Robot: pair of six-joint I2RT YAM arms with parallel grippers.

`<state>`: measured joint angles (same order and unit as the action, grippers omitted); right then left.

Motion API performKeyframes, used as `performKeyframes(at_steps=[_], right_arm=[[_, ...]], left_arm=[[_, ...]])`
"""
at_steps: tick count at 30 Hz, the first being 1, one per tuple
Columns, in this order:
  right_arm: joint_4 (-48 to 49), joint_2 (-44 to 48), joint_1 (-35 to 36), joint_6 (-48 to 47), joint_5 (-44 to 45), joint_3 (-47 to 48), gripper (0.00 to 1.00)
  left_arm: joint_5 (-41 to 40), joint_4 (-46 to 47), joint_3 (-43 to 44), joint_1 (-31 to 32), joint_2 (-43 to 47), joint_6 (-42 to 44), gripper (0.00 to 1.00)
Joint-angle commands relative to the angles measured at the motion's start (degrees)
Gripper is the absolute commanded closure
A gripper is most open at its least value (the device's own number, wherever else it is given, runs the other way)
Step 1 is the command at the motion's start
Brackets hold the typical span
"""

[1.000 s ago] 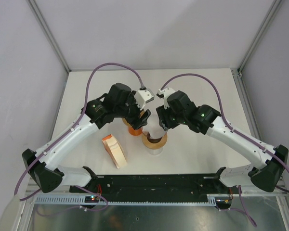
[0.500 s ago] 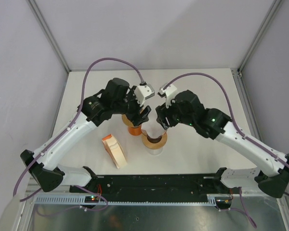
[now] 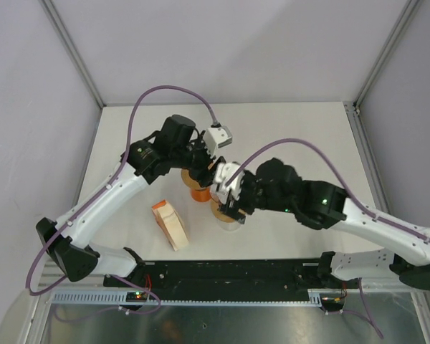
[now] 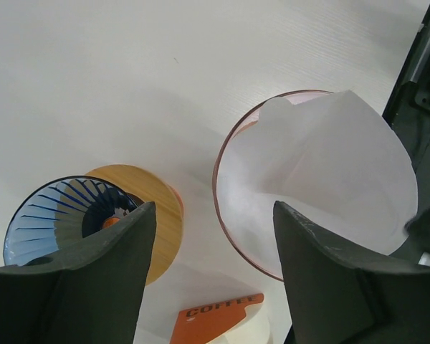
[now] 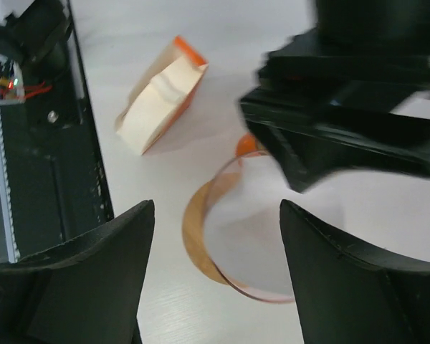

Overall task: Place the coffee filter in the dripper
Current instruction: Place the coffee filter in the coffee dripper.

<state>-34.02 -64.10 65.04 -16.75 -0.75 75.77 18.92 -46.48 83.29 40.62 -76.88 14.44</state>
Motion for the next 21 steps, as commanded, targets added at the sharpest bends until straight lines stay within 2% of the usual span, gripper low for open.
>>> performKeyframes(at_steps=[1,9,12,18,21], right_arm=[[-2.05,-3.57,3.72,-5.55,0.29,0.52,0.24],[-3.87,-8.19,3.45,-3.8,4.11,1.24,0.18],[-6.22,-11.23,2.7,-2.83,4.82,3.27,0.18],[-13.1,-17.58,1.97,-1.78,5.37,7.73,0.22],[-14.02,-19.49,1.69,-1.71,4.48,8.79,0.27]], left_arm=[[6.1,0.35,-0.4,-0.95,-0.35,-0.53,0.3],[8.57,0.34,-2.33,-1.01,-0.45,0.03,0.31],[8.24,0.4,-2.56,-1.05,-1.28,-0.29,0.39],[8.37,0.35,-2.2,-0.98,-1.16,-0.5,0.45],[8.64,0.37,-2.12,-1.03,-1.04,-0.47,0.48]])
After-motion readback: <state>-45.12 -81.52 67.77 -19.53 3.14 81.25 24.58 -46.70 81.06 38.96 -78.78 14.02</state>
